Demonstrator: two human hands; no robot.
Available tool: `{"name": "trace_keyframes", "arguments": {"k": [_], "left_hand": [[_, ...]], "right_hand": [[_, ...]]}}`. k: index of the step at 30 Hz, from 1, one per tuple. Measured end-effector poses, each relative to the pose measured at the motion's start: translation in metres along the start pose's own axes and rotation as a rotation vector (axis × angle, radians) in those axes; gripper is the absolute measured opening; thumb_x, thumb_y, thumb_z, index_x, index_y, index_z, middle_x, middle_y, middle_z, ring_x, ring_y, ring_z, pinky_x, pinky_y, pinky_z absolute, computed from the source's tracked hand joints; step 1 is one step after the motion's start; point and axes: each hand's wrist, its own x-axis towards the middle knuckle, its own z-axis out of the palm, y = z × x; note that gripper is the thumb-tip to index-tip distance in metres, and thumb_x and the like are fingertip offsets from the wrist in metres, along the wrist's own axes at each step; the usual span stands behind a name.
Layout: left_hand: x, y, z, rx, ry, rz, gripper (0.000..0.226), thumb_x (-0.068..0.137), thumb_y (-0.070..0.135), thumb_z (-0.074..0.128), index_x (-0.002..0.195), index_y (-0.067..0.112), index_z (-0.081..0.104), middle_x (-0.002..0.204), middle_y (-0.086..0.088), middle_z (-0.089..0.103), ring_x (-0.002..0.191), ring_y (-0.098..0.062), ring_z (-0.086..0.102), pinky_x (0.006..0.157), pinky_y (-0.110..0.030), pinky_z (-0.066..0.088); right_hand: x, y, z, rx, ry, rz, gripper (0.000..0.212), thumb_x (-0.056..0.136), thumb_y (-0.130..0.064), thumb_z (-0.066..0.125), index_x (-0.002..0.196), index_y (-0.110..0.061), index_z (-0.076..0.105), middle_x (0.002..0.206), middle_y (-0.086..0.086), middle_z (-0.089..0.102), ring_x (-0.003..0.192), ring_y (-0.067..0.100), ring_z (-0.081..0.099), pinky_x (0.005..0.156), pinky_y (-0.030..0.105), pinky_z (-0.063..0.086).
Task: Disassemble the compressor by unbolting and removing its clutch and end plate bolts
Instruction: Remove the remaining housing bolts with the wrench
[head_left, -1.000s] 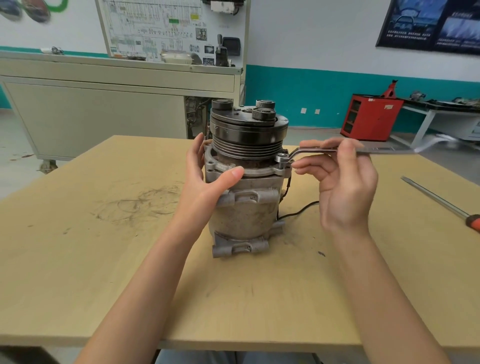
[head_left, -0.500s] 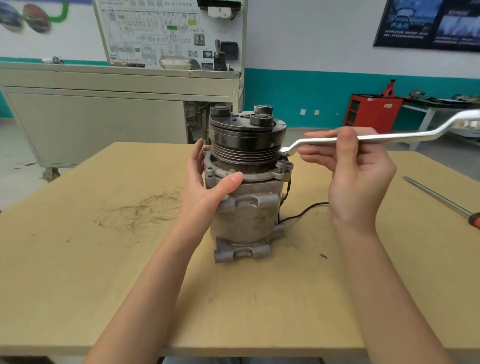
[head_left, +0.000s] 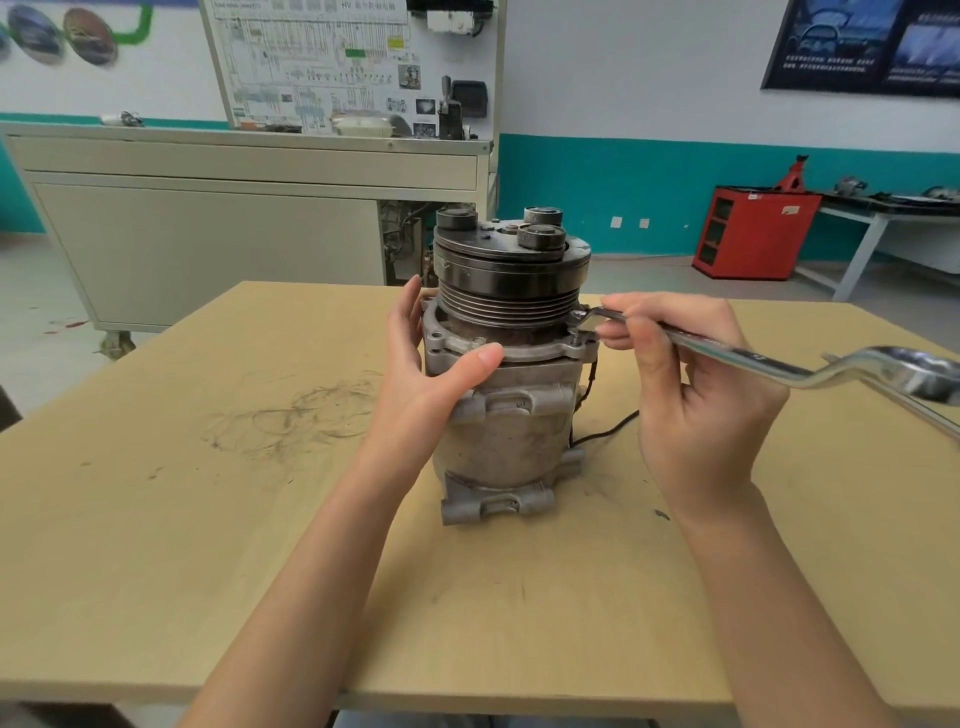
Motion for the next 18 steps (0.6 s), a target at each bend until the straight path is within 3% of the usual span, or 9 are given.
{"name": "trace_keyframes", "arguments": {"k": [7,12,15,18], "left_hand": [[0.0,-0.001,0.0,-0.012,-0.004,0.003,0.109,0.056,0.056,0.072,0.15,0.034,0.021,0.133,0.034,0.039,0.117,0.018,0.046,0.09,-0.008,0.044],[0.001,-0.001,0.0,-0.012,0.001,0.012,0.108,0.056,0.055,0.072,0.15,0.032,0.022,0.133,0.033,0.039,0.116,0.019,0.045,0.089,-0.005,0.043],[0.0,-0.001,0.0,-0.006,-0.005,0.001,0.107,0.056,0.056,0.072,0.149,0.035,0.023,0.133,0.035,0.04,0.119,0.016,0.046,0.094,-0.012,0.043],[0.0,0.0,-0.001,0.008,0.003,-0.003,0.104,0.056,0.057,0.072,0.147,0.038,0.024,0.134,0.034,0.039,0.123,0.012,0.045,0.101,-0.02,0.041]], "right_hand": [[-0.001,0.001,-0.003,0.032,-0.038,0.043,0.024,0.101,-0.024,0.043,0.101,-0.006,0.059,0.094,0.008,0.063,0.078,0.026,0.068,0.068,0.038,0.057],[0.001,0.006,-0.006,0.093,-0.128,0.027,0.022,0.101,-0.028,0.043,0.102,-0.01,0.055,0.097,0.005,0.063,0.082,0.021,0.069,0.072,0.032,0.057],[0.002,0.009,-0.003,0.346,-0.016,0.3,0.018,0.101,-0.019,0.04,0.092,-0.017,0.056,0.088,0.003,0.069,0.076,0.02,0.07,0.067,0.032,0.056],[0.012,0.021,-0.003,0.822,0.065,0.813,0.024,0.102,-0.013,0.031,0.09,-0.009,0.051,0.081,0.007,0.072,0.069,0.019,0.068,0.064,0.025,0.055]]}}
